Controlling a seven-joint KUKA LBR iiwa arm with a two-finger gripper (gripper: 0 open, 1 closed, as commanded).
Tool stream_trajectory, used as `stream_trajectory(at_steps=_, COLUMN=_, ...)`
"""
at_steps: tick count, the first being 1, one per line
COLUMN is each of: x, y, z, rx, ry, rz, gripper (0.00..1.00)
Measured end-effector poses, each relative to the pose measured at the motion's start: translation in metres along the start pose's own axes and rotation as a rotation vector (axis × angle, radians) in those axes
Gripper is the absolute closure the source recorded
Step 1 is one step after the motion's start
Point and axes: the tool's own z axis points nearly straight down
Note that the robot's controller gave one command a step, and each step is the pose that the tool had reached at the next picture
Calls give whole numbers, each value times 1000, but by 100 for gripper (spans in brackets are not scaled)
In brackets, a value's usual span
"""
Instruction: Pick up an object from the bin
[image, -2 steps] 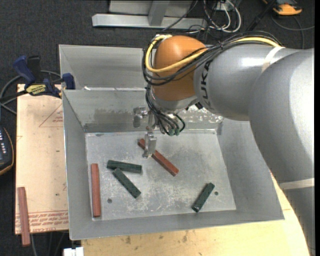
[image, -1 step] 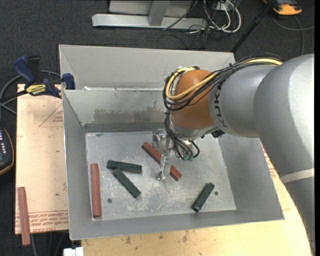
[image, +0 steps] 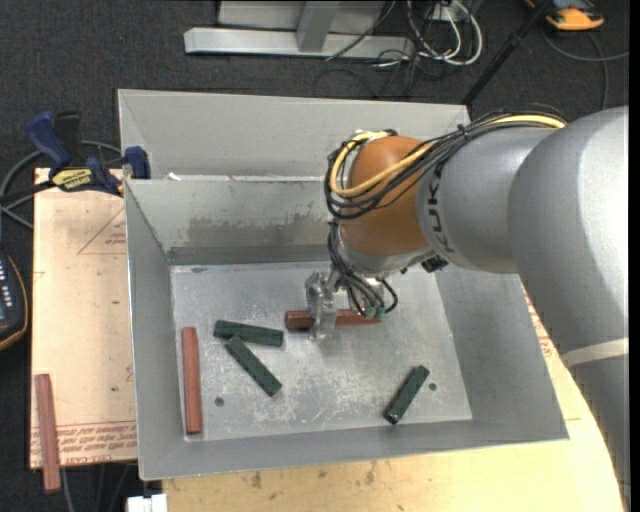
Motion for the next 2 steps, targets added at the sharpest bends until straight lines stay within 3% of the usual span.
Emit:
stream_trajectory(at_steps=1, x=14, y=0, z=-127, rx=0, ry=-8, rz=4, gripper=100)
stream_trajectory(at_steps=2, x=50, y=-43, z=-186, rx=4, ry=-4, rz=-405, gripper=100)
